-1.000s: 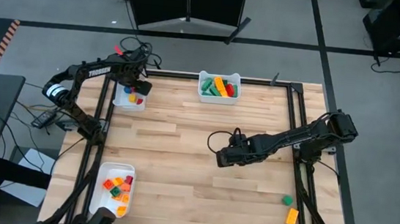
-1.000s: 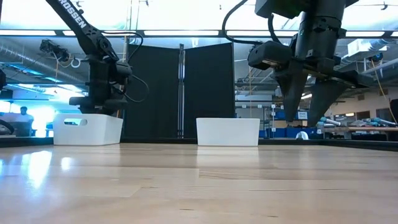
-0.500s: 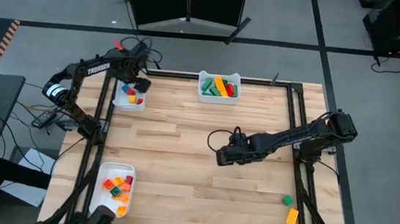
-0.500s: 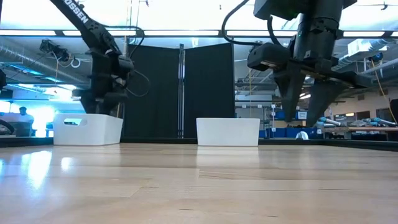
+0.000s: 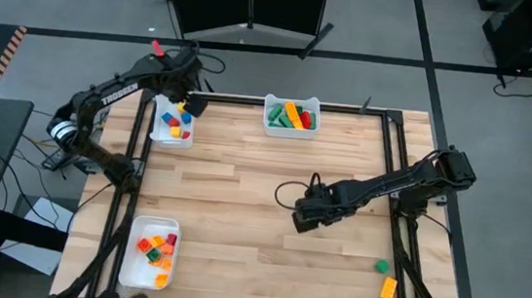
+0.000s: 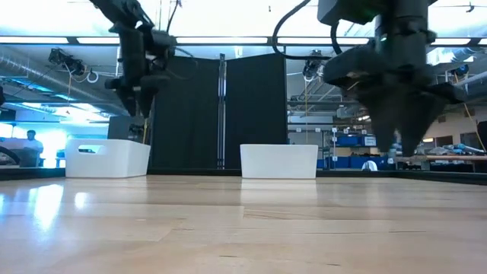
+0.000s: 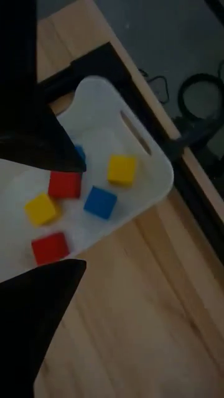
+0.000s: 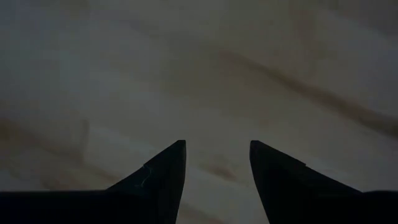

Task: Sort blocks by size
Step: Put the green block into the top left white bin

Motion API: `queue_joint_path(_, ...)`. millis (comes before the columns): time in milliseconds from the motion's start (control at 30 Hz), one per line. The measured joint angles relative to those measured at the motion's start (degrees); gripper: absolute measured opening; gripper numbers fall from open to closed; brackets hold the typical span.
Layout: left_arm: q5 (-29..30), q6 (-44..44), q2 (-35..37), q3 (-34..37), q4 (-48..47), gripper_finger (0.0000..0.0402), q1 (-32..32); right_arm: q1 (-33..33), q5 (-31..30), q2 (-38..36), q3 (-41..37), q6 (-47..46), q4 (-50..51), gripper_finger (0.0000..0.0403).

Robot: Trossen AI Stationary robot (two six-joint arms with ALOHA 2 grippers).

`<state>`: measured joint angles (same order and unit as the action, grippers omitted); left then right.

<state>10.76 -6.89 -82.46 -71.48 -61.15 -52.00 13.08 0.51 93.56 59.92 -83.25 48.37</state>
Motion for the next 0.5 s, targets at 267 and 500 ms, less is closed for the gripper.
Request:
queue_joint_path(267, -2.9, -4.4, 2.9, 0.0, -2.6, 0.0250, 11.9, 5.1, 4.0, 0.0, 0.0, 6.7, 8.6, 0.0190)
queue_joint_path(500, -2.3, -11.9, 3.0, 0.0, 0.0, 0.0250, 29.3, 11.7, 4.0, -5.1, -4.3, 5.2, 8.0, 0.0190)
